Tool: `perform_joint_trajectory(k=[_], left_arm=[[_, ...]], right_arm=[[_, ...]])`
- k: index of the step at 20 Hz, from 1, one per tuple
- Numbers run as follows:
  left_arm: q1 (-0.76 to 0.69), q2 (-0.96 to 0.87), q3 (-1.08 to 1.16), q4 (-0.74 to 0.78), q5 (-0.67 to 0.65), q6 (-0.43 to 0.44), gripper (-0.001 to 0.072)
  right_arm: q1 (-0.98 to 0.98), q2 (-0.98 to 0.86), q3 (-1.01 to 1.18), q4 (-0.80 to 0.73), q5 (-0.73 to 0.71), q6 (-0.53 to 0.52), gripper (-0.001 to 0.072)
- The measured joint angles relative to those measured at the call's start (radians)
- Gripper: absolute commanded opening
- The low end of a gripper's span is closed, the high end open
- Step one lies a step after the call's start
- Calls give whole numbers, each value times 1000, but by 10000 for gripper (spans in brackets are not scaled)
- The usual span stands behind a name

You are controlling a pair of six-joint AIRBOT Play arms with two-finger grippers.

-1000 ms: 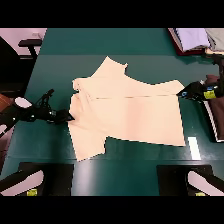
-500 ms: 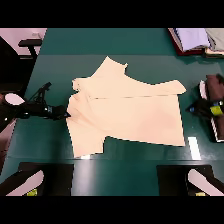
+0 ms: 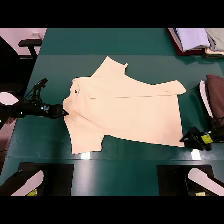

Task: Fold the shirts.

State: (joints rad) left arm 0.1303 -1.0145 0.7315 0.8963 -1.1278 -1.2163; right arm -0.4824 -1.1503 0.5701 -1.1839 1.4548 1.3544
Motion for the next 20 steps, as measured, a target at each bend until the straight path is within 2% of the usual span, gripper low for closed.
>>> perform_joint_trajectory(k=[2,3,4,8,12,20], left_arm=[[0,1,0,0,-2,0,27],[0,2,0,0,-4,0,26],[0,2,0,0,-7,-1,25],[0,54,12,0,-10,-33,25],[0,178,155,2,-27,-78,26],[0,282,889,8,-40,-171,25]], right_arm=[[40,-10,-6,34,-34,1,212],[61,-13,-2,53,-58,1,93],[85,-16,6,58,-85,-1,13],[196,0,94,74,-83,-2,13],[292,107,320,86,-80,-3,12],[340,319,1026,85,-189,-2,12]])
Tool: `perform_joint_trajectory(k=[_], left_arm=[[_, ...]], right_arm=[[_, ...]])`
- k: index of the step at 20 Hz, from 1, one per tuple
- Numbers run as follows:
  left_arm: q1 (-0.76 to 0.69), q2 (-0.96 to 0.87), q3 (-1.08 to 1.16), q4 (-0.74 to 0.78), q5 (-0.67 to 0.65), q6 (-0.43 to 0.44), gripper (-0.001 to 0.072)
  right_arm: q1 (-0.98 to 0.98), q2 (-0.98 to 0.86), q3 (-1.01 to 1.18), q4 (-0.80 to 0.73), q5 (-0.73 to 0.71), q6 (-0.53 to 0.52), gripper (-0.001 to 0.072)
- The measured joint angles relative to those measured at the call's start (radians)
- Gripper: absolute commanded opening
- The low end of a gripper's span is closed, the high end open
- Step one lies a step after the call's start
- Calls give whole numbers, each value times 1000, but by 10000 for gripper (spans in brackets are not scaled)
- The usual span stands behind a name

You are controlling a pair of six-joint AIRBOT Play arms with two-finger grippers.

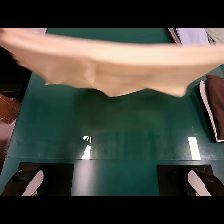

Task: Fold the shirts.

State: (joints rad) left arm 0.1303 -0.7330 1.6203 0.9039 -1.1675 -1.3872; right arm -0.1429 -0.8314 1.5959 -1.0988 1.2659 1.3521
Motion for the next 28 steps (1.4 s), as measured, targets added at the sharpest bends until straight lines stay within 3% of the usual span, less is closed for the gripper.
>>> perform_joint_trajectory(k=[5,9,14,19,23,28], left_arm=[[0,10,370,64,29,-76,25],[0,-6,464,115,46,-117,25],[0,-131,341,135,-82,-145,26],[0,-375,94,126,-167,-147,27],[0,-627,-69,115,-145,-113,27],[0,-843,-126,51,-1,-31,26]], right_arm=[[4,-3,353,-20,41,27,11],[4,-55,480,-63,137,77,11],[7,-142,386,-76,207,137,11],[75,-376,203,-118,240,161,11],[129,-632,114,-164,229,164,11],[145,-913,233,-156,177,152,11]])
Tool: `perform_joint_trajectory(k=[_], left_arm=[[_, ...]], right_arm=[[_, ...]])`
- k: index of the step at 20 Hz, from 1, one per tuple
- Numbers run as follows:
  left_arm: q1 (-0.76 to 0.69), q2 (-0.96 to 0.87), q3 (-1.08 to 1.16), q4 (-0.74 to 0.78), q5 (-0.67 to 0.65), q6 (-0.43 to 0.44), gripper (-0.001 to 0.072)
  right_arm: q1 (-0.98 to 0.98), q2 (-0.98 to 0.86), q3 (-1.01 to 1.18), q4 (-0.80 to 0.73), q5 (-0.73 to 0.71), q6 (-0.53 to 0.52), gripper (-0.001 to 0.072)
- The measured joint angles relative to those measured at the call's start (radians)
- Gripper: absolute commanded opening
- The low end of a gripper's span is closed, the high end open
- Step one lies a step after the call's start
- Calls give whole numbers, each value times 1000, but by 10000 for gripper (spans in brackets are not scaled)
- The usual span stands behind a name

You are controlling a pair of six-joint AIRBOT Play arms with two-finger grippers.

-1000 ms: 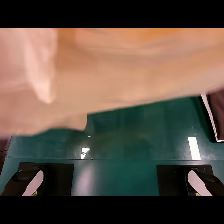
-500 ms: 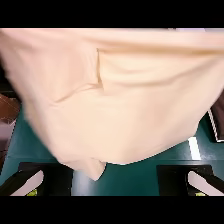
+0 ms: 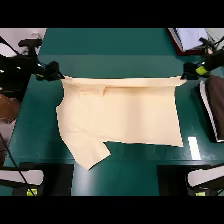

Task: Fold the shirts.

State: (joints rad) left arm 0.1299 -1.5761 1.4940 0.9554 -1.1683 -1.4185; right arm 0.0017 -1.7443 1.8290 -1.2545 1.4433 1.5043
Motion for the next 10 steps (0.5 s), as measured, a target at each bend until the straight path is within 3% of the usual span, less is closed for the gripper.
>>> perform_joint_trajectory(k=[4,10], left_arm=[[0,-50,6,-23,87,37,27],[0,-66,17,19,-61,77,26]], right_arm=[[4,-115,146,22,-26,-7,11],[-11,-61,39,22,-30,-36,12]])
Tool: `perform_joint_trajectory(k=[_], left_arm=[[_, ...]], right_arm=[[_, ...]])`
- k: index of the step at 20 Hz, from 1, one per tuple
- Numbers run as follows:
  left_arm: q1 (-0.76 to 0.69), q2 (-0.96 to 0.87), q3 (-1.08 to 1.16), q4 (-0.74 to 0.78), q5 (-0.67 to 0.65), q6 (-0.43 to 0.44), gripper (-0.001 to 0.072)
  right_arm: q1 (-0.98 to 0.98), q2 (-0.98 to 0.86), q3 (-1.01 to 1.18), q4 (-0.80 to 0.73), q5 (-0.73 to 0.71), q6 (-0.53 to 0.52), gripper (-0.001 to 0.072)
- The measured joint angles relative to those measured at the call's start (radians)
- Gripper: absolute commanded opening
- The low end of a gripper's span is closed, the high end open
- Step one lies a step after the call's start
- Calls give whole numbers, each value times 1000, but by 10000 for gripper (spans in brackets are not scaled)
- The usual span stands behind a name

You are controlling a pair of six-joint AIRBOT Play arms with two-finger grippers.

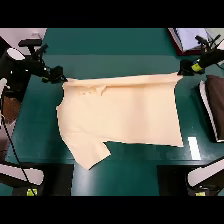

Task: Fold the shirts.

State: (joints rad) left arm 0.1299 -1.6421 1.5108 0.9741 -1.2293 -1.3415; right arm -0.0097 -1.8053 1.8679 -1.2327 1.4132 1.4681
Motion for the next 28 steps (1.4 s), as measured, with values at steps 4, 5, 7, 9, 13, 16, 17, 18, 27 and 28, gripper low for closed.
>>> perform_joint_trajectory(k=[4,5,7,9,13,16,17,18,27,28], left_arm=[[0,-2,-95,47,-47,0,30],[0,-3,-122,54,-47,-7,116],[0,-3,-161,63,-48,-27,504],[0,0,-180,63,-47,-48,502],[0,90,-206,87,-55,-75,502],[1,253,-305,166,-59,-103,502],[1,322,-368,187,-61,-115,502],[1,393,-436,199,-63,-127,501],[1,860,-1026,177,-77,-259,501],[1,874,-1059,165,-75,-266,501]], right_arm=[[9,69,-195,0,-39,-24,13],[11,80,-233,2,-48,-28,29],[14,93,-289,6,-58,-31,402],[14,106,-318,20,-56,-34,419],[-3,174,-349,26,-22,-36,418],[-22,288,-417,27,-3,-37,418],[-27,330,-448,28,-3,-38,418],[-32,375,-484,27,-5,-38,417],[-41,597,-697,36,-117,-38,414],[-41,602,-702,36,-122,-38,414]])
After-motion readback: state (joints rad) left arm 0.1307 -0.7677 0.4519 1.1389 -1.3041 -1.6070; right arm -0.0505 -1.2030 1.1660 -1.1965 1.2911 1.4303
